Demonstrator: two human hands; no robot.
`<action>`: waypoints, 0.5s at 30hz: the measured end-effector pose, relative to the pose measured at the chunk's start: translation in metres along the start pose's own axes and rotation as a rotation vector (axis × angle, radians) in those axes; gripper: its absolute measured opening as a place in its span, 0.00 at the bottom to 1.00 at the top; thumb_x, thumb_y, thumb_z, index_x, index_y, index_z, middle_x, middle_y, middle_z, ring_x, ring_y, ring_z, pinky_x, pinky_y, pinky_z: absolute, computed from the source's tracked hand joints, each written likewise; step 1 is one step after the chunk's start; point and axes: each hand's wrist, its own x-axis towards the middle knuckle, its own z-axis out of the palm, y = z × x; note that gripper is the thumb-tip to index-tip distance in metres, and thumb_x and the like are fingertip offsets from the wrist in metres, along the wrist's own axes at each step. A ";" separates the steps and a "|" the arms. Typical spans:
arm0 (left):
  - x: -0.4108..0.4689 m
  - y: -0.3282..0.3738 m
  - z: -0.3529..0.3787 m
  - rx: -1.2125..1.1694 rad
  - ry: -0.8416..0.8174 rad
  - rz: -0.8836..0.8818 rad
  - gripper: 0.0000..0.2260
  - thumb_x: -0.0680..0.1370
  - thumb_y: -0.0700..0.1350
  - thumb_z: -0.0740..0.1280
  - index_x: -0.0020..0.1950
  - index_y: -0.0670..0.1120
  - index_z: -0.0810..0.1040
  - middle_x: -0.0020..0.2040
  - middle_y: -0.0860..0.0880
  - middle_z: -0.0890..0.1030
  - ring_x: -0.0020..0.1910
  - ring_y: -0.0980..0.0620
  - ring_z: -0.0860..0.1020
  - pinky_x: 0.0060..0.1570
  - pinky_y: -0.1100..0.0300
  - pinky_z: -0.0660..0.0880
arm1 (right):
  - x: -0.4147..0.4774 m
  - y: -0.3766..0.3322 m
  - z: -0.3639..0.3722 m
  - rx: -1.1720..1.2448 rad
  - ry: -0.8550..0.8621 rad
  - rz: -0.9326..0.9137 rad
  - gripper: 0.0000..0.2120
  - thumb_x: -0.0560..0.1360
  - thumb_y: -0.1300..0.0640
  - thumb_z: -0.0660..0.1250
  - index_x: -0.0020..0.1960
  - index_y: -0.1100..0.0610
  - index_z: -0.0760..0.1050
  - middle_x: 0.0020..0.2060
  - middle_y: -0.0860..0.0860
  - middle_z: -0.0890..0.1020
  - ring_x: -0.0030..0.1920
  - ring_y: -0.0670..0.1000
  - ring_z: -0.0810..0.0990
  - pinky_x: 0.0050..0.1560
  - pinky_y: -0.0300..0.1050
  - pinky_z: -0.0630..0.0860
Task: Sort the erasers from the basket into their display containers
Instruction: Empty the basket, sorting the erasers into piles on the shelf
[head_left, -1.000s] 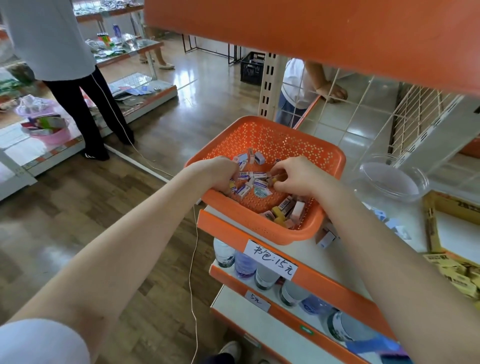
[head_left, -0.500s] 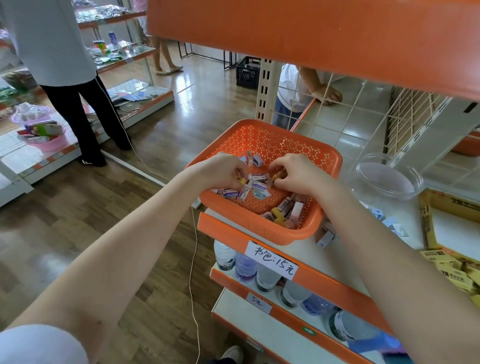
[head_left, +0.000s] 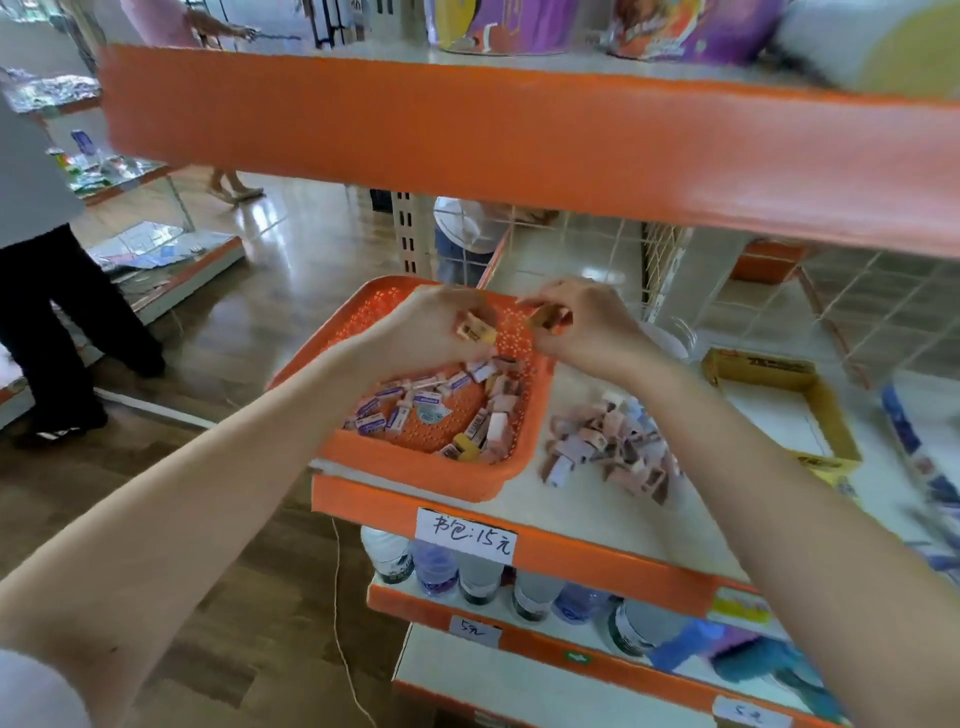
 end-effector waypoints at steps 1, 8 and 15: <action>0.010 0.015 0.005 -0.057 0.013 0.016 0.08 0.73 0.50 0.72 0.52 0.53 0.79 0.45 0.58 0.79 0.44 0.59 0.77 0.41 0.72 0.73 | -0.009 0.008 -0.013 -0.001 0.024 0.032 0.15 0.71 0.60 0.70 0.57 0.55 0.79 0.48 0.46 0.78 0.45 0.43 0.75 0.51 0.30 0.72; 0.055 0.112 0.073 -0.079 -0.223 0.422 0.11 0.75 0.51 0.71 0.48 0.43 0.78 0.42 0.54 0.77 0.43 0.64 0.76 0.44 0.70 0.72 | -0.096 0.069 -0.080 -0.049 0.104 0.391 0.15 0.72 0.58 0.69 0.58 0.51 0.78 0.48 0.45 0.79 0.46 0.43 0.77 0.39 0.25 0.68; 0.082 0.160 0.130 -0.029 -0.455 0.390 0.18 0.74 0.58 0.68 0.54 0.45 0.77 0.44 0.51 0.79 0.37 0.57 0.76 0.37 0.66 0.73 | -0.182 0.109 -0.093 -0.125 0.182 0.590 0.12 0.71 0.54 0.71 0.54 0.49 0.80 0.47 0.43 0.78 0.43 0.42 0.75 0.49 0.37 0.73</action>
